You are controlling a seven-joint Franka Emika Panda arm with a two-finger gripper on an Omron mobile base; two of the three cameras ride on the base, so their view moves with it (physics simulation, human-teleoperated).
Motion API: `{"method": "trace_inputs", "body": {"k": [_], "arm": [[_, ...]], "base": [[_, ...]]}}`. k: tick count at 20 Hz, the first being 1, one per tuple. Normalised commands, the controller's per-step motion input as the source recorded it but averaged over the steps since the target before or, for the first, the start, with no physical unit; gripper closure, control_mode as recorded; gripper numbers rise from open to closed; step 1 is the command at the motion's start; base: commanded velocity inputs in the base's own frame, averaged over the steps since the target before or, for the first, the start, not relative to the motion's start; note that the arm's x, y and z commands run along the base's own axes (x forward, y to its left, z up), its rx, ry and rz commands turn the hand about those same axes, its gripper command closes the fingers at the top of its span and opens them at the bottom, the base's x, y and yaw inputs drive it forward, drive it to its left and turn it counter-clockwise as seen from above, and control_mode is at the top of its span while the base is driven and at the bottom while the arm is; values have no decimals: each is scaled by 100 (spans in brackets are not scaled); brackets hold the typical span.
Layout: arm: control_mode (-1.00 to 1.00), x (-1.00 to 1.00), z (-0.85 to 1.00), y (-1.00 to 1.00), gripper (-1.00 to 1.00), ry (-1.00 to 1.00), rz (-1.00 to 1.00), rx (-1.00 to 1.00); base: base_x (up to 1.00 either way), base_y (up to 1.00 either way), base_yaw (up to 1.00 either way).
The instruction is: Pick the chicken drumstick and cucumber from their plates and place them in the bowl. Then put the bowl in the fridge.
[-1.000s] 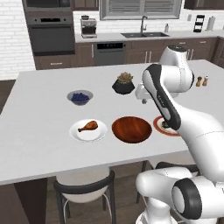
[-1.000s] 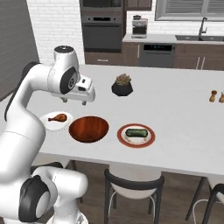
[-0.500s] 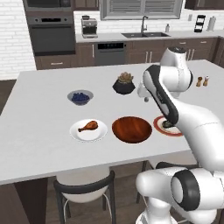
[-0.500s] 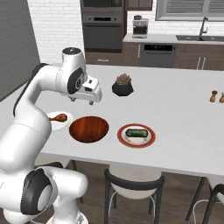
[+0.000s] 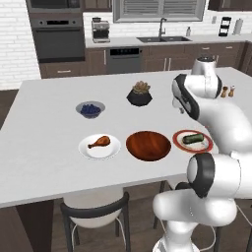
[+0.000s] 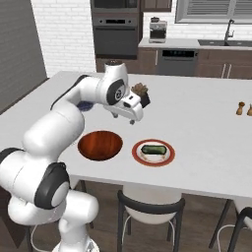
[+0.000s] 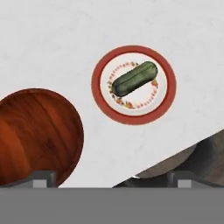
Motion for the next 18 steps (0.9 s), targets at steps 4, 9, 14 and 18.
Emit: {"method": "trace_inputs", "body": {"k": [4, 9, 14, 18], "arm": [[-100, 13, -83, -64, -100, 6, -27, 0], [-100, 15, -64, -33, -100, 7, -29, 0], [-100, 17, -42, -63, -100, 3, -19, 0], [-100, 77, -48, -40, -100, 6, -17, 0]], "base": [[0, 0, 0], [0, 0, 0], [0, 0, 0], [0, 0, 0]]}}
